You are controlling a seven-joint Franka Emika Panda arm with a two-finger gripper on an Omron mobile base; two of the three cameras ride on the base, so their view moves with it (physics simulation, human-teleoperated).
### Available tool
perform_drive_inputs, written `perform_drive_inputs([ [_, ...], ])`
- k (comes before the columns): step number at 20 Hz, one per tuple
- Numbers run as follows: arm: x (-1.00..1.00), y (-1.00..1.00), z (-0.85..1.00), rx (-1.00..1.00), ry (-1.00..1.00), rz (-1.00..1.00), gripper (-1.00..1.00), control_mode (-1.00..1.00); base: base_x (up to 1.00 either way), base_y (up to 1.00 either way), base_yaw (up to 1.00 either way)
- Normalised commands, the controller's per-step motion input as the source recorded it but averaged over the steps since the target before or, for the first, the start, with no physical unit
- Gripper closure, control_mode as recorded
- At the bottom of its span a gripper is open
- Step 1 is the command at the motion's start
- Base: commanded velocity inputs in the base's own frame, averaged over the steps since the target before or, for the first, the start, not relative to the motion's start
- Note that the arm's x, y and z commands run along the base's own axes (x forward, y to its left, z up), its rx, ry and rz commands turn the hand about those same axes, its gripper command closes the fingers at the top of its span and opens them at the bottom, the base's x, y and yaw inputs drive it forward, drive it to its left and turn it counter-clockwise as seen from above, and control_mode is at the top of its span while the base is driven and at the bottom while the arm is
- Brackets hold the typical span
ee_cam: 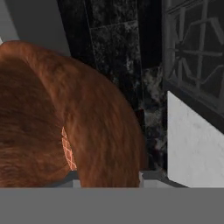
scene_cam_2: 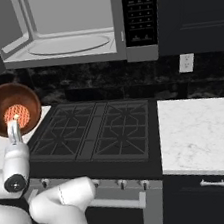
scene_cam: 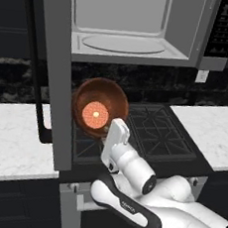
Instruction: Open the microwave, place the bowl with waffle inside the microwave, then close the microwave door and turn it on.
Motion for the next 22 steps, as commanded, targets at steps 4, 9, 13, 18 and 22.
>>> perform_drive_inputs([
  [4, 0.01, -0.91, 0.26, 0.01, 0.0, -0.08, 1.0, -1.0, 0.0, 0.0, 0.0],
  [9, -0.05, -0.96, 0.97, 0.0, 0.01, -0.13, 1.0, -1.0, 0.0, 0.0, 0.0],
  [13, -0.05, -0.82, 1.0, 0.0, 0.0, -0.13, 1.0, -1.0, 0.0, 0.0, 0.0],
  [18, -0.12, -0.62, 1.0, -0.04, -0.01, -0.08, 1.0, -1.0, 0.0, 0.0, 0.0],
  [22, -0.37, -0.41, 0.75, -0.26, -0.36, -0.12, 1.0, -1.0, 0.0, 0.0, 0.0],
])
